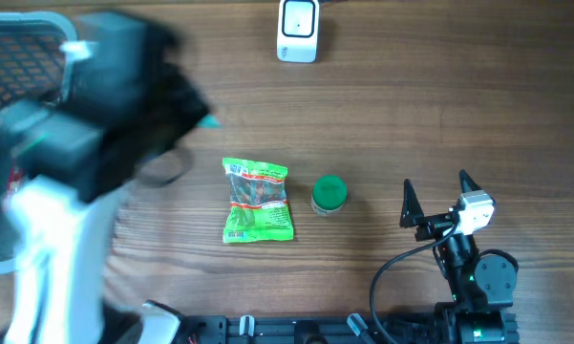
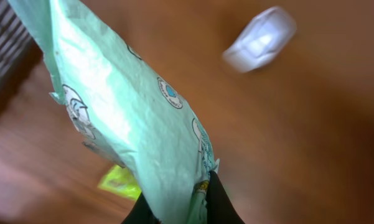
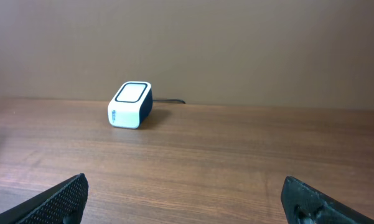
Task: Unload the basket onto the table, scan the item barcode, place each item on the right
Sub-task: 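Reach into the basket and grasp the white-blue packet with left gripper, then place the white-blue packet beside the green snack bag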
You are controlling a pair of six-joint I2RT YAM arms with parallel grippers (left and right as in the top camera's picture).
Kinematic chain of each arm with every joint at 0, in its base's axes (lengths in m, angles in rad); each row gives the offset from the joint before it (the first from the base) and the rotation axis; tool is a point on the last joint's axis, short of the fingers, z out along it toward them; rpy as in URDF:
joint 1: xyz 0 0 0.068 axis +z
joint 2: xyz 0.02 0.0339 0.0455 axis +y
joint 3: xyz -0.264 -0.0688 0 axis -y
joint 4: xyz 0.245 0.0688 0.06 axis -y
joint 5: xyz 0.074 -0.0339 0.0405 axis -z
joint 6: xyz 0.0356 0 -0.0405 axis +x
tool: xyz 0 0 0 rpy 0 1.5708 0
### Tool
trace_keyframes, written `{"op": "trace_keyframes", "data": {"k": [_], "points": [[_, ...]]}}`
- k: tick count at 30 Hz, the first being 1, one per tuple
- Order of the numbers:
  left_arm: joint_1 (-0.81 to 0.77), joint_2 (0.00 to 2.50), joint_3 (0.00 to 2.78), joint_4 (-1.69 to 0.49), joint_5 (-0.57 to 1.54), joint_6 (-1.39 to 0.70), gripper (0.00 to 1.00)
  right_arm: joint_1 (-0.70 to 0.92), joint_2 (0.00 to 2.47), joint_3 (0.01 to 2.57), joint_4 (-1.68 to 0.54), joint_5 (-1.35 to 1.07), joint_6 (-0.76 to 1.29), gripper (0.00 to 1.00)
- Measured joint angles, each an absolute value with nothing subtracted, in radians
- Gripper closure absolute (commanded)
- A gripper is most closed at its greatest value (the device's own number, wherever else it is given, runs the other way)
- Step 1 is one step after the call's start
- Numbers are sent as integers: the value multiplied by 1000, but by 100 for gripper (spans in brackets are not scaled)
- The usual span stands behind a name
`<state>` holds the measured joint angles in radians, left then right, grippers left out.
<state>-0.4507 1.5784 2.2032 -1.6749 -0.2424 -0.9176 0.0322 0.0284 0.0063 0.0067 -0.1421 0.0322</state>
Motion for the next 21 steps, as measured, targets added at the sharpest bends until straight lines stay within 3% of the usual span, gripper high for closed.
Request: {"op": "trace_keyframes", "data": {"k": [7,17,18,20,21], "points": [[-496,1714,1704,-1538,-372,-1163,96,32,29,6,7,-142,32,0],[-464,1705,1118,-912,-294,-1217,91,32,30,6,7,-142,32,0],[-463,1705,1089,-889,-290,-1217,86,32,30,6,7,-142,32,0],[-459,1705,1036,-861,-284,-1217,65,32,30,6,7,-142,32,0],[-456,1705,1027,-866,-281,-1214,45,32,30,6,7,-142,32,0]]}}
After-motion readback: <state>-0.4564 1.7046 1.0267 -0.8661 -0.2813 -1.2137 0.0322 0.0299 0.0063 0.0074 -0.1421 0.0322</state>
